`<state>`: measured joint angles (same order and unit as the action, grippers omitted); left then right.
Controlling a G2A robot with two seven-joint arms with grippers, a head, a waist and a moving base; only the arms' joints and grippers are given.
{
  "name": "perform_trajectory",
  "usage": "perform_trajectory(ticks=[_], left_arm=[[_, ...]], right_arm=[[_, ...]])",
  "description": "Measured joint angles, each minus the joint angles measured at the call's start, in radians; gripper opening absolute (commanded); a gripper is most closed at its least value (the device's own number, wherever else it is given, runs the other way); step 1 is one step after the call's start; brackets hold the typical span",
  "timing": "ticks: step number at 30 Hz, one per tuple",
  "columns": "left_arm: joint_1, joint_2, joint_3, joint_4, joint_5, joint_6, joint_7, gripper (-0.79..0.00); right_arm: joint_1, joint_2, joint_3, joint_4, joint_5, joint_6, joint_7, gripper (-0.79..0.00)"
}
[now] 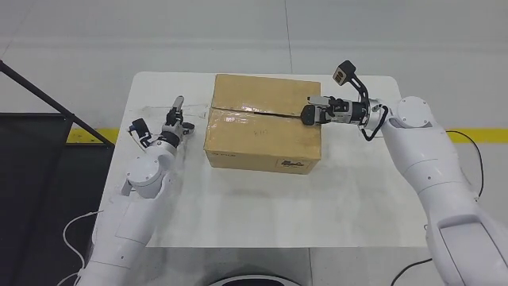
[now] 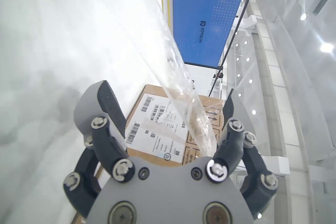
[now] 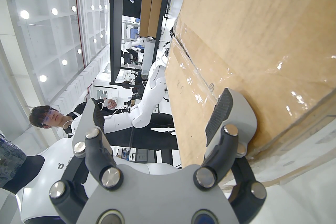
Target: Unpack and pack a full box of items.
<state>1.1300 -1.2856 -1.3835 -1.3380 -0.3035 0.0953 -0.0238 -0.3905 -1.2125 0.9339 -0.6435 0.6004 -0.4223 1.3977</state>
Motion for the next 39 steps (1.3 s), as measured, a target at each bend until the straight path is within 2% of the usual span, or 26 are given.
perform_trajectory(ticks=[5,10,14,18,25,31,34,36,39], left_arm=[[-0.049,-0.012,0.010,0.034,-0.019,-0.039,0.059,0.000],[-0.089,-0.022,0.002,0.054,-0.024,-0.183,0.121,0.000],[-0.083,-0.023,-0.016,0.021,0.011,-0.249,0.159,0.000],[-0.048,-0.021,-0.040,-0.063,0.052,-0.280,0.189,0.000],[0.018,-0.019,-0.054,-0.235,0.118,-0.260,0.195,0.000],[0.056,-0.022,-0.049,-0.360,0.105,-0.217,0.155,0.000],[0.058,-0.024,-0.043,-0.400,0.098,-0.195,0.144,0.000],[0.058,-0.027,-0.035,-0.424,0.066,-0.184,0.135,0.000],[0.054,-0.031,-0.023,-0.450,0.036,-0.167,0.118,0.000]], right_arm=[[0.000,0.000,0.000,0.000,0.000,0.000,0.000,0.000],[0.000,0.000,0.000,0.000,0.000,0.000,0.000,0.000],[0.000,0.000,0.000,0.000,0.000,0.000,0.000,0.000],[0.000,0.000,0.000,0.000,0.000,0.000,0.000,0.000],[0.000,0.000,0.000,0.000,0.000,0.000,0.000,0.000],[-0.005,0.001,0.004,-0.009,0.002,-0.004,-0.007,0.000],[-0.042,0.014,0.046,-0.063,0.018,-0.062,-0.071,0.000],[-0.077,0.031,0.091,-0.088,0.006,-0.115,-0.163,0.000],[-0.135,0.052,0.144,-0.152,-0.025,-0.132,-0.278,0.000]])
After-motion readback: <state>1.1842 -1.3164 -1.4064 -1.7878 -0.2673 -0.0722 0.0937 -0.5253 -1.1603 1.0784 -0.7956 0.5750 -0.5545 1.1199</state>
